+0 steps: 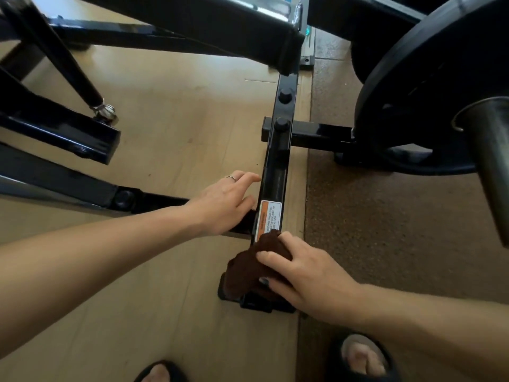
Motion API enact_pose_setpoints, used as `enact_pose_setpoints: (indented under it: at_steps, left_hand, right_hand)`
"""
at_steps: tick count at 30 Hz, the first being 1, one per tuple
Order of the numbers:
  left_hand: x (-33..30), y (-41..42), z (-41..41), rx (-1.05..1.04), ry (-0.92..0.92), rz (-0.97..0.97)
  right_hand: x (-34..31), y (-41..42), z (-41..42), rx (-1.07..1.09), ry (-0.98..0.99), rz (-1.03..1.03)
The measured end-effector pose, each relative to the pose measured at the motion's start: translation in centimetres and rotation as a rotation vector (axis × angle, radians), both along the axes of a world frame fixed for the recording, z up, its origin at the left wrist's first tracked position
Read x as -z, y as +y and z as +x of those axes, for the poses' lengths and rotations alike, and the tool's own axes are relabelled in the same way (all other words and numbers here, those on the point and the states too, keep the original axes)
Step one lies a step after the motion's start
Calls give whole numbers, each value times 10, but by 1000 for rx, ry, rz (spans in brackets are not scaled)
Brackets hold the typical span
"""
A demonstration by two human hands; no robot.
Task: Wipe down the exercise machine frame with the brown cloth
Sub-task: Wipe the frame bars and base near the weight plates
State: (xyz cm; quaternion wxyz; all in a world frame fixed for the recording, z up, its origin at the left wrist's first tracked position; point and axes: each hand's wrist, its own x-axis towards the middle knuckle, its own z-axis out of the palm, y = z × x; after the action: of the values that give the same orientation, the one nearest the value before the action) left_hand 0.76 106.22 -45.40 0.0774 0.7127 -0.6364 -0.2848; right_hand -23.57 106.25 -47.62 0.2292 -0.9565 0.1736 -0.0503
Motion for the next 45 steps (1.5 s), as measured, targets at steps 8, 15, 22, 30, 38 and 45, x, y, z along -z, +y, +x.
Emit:
enact_pose_setpoints:
  at_steps: [8, 15, 22, 30, 38, 45]
  left_hand:
    - [-4, -5, -1, 6, -4, 39]
    - [5, 13, 3, 212, -169, 192]
    - [3, 13, 4, 288, -251, 153]
    - [-1, 12, 5, 235, -156, 198]
    - [-1, 7, 12, 51, 56, 182]
    - [-8, -13, 17, -228, 304, 15]
  right_hand:
    - [4, -43, 28, 303, -89, -68]
    - [6, 23, 4, 62, 0, -137]
    - [7, 15, -3, -294, 13, -339]
    - [6, -73, 20, -148, -5, -391]
    - [14, -25, 9, -52, -30, -218]
    - [5, -56, 25, -39, -96, -102]
